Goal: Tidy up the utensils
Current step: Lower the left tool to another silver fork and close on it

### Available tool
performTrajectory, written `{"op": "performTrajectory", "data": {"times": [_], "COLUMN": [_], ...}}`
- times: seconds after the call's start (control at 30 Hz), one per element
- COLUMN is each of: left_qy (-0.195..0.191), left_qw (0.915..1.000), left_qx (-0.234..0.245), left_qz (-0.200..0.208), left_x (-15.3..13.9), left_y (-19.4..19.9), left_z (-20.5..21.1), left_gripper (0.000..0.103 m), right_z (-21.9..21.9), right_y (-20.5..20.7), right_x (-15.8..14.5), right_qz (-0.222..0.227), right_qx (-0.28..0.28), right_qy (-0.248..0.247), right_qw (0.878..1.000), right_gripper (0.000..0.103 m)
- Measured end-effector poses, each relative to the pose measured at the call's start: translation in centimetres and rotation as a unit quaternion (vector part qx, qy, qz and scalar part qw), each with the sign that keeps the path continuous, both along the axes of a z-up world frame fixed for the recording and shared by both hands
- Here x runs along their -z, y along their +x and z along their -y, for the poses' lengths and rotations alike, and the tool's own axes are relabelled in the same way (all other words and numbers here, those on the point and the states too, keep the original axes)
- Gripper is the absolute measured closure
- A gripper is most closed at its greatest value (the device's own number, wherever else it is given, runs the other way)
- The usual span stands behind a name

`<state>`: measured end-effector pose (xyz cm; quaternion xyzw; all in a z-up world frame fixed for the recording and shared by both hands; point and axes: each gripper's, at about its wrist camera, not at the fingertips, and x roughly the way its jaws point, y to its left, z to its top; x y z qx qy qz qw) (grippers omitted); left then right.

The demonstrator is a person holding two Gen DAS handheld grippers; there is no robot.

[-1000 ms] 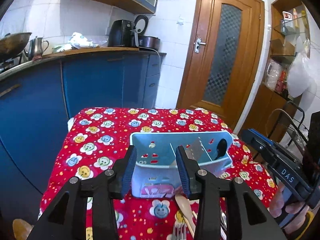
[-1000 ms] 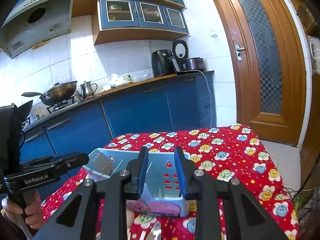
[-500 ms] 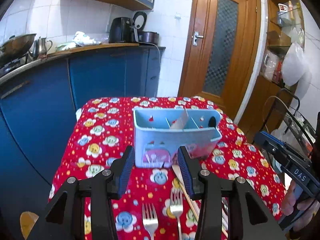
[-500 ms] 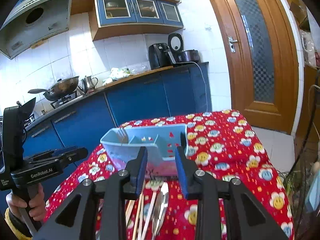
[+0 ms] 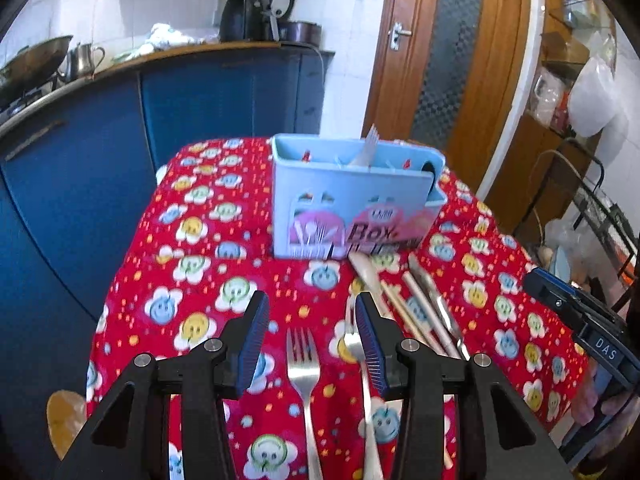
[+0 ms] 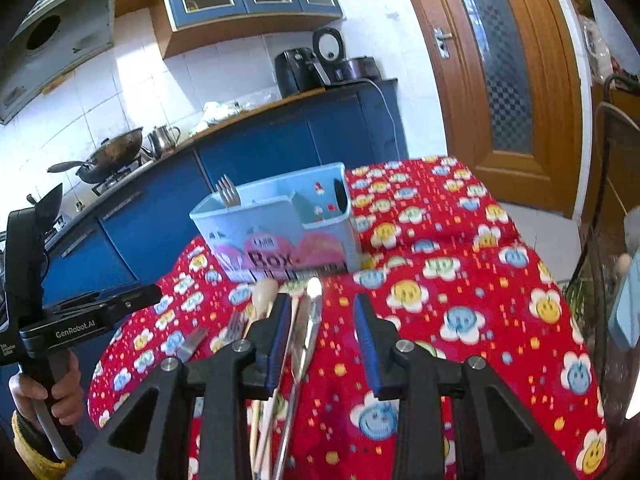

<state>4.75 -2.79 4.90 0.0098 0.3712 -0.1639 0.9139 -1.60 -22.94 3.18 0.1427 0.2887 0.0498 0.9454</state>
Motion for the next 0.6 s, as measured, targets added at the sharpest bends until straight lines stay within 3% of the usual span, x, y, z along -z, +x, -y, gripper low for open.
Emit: {"op": "performTrajectory", "data": {"times": [0.6], "left_qy": [0.027], "left_qw": [0.9952], "left_qx": [-0.015], "left_qz": [-0.093], "left_x": [4.8], "left_y": [-0.4], "left_z": [-0.4], "left_gripper": [0.057], "right_z": [1.1], "right_y": [-1.8], "right_x": [3.1], "right_qz": [-0.041], "right_qx": [0.006], "right_qy": [0.016], "right_qw": [0.999], "right_gripper": [0.065]}}
